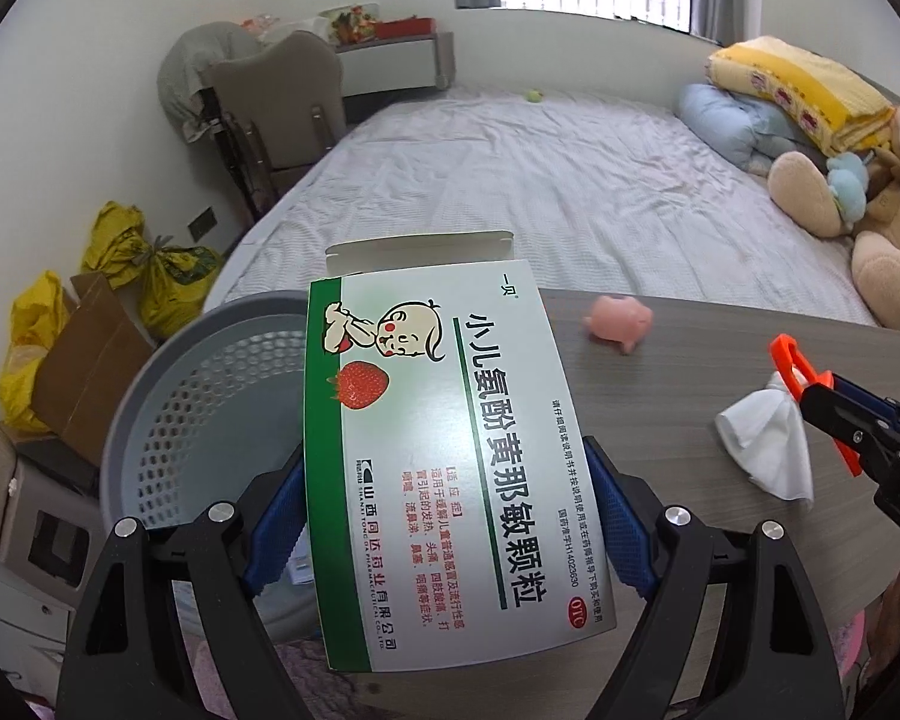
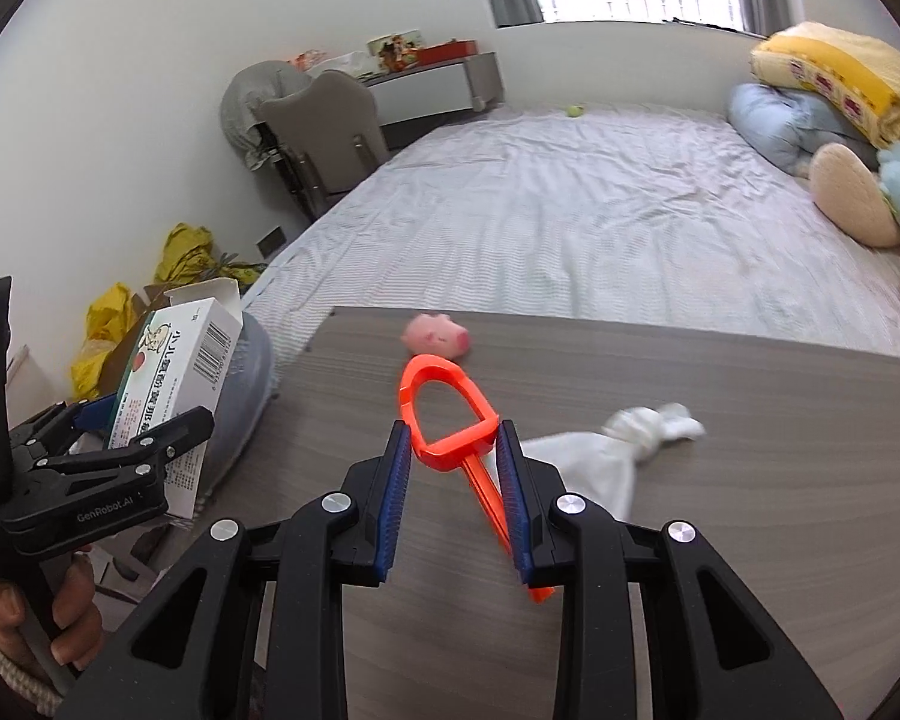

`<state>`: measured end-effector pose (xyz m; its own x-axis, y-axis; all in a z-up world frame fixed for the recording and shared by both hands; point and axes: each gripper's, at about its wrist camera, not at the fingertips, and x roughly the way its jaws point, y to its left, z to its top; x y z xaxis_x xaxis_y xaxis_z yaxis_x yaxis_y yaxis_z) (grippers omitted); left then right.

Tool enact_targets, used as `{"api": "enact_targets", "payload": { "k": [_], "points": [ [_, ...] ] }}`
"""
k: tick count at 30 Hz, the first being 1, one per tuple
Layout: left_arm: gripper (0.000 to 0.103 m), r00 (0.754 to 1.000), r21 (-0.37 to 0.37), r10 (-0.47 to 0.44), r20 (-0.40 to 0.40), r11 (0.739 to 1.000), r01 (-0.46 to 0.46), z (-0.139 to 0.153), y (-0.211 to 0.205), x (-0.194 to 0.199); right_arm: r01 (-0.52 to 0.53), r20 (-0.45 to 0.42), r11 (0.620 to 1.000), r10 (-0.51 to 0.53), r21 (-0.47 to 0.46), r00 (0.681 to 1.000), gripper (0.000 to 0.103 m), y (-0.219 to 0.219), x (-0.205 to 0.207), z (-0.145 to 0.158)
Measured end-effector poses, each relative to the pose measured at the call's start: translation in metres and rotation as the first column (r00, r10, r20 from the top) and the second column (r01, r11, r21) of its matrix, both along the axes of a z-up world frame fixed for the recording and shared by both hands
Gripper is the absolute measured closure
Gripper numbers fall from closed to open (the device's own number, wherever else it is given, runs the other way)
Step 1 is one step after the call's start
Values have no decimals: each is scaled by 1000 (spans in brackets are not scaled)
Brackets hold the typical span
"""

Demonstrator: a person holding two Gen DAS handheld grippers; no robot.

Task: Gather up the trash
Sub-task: 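Carry the medicine box and orange scoop over the grey basket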

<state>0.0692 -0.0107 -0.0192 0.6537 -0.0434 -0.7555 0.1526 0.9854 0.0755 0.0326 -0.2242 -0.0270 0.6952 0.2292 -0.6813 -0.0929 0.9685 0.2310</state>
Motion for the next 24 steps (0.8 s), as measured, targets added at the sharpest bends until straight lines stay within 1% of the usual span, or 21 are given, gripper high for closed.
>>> {"api": "enact_targets", "payload": {
  "k": [6, 14, 20, 24],
  "points": [
    [22, 996, -2, 84, 0, 996, -84, -4, 50, 0, -85, -4, 996, 85, -3, 996, 75, 49, 23, 4],
    [22, 986, 11, 170, -1, 985, -170, -12, 106, 5, -220, -26, 975, 220, 13, 975, 75, 125, 58, 0],
    [22, 976, -2, 217, -6, 976, -217, -19, 137, 13, -299, -29, 954, 300, 37, 954, 75, 177, 87, -4],
    [22, 971, -5, 238, -9, 971, -238, -24, 150, 17, -334, -40, 941, 336, 56, 941, 75, 203, 102, -8]
  ]
}}
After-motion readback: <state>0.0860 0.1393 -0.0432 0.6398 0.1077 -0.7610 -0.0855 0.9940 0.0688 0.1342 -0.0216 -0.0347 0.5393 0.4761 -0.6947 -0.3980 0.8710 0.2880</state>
